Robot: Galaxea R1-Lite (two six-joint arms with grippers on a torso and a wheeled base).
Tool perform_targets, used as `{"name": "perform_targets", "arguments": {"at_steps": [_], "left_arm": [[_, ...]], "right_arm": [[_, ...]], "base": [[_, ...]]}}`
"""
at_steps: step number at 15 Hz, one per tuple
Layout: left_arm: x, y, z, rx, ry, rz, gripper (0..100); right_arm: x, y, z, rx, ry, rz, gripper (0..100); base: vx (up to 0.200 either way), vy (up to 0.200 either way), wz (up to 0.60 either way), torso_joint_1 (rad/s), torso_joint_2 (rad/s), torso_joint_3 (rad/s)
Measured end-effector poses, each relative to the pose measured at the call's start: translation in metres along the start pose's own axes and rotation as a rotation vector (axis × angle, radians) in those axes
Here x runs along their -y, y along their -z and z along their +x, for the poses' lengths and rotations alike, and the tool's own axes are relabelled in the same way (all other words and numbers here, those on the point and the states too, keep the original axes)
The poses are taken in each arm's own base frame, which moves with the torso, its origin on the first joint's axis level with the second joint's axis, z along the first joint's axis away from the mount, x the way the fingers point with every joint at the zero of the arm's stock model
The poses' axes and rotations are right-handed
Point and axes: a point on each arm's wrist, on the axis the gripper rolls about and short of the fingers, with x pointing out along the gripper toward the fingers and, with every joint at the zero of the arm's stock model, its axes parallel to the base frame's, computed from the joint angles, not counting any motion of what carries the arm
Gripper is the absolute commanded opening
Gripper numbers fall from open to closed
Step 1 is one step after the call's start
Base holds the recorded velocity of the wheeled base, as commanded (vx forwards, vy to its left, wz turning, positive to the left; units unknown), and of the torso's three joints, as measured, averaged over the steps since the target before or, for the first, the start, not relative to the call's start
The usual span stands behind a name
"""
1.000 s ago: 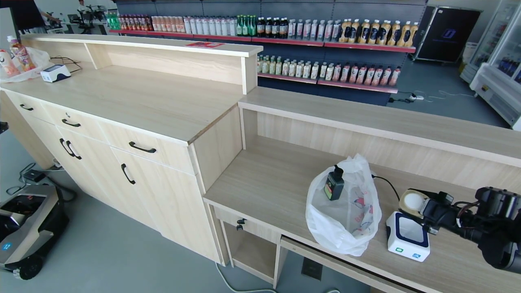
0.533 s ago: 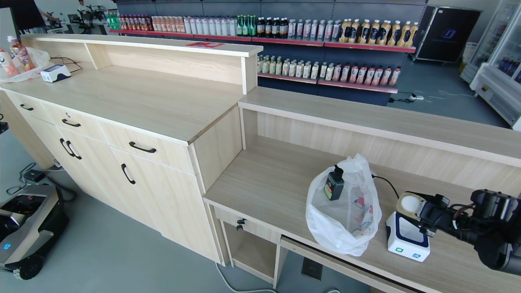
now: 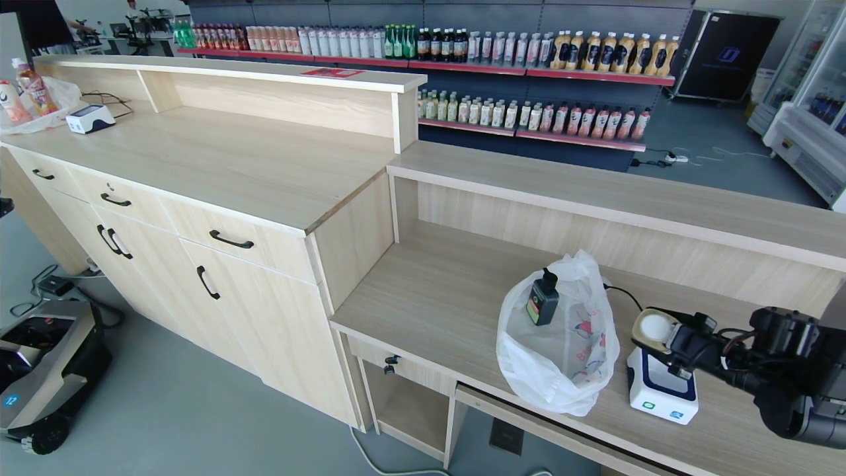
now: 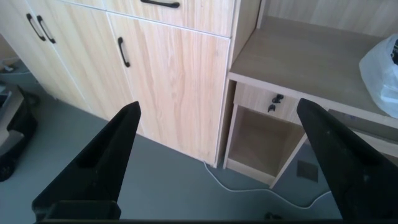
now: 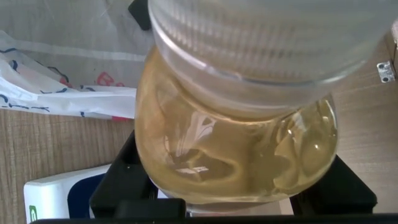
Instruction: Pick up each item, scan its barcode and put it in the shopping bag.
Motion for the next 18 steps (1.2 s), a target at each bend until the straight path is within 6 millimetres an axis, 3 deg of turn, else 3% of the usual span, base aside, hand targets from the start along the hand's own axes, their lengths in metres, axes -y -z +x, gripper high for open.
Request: {"name": "perform_targets", "arguments": {"at_steps": [7, 18], "left_arm": [[0.0, 0.0, 0.0, 0.0, 0.0, 0.0, 100], [0.0, 0.0, 0.0, 0.0, 0.0, 0.0, 100]], "right_arm": [[-0.003, -0.001, 0.004, 0.004, -0.01, 0.002, 0], [0.006, -0.009, -0.008, -0.027, 0.011, -0.029, 0]], "base": [[0.0, 0.0, 0.0, 0.0, 0.0, 0.0], [0.0, 0.0, 0.0, 0.0, 0.0, 0.0]]}}
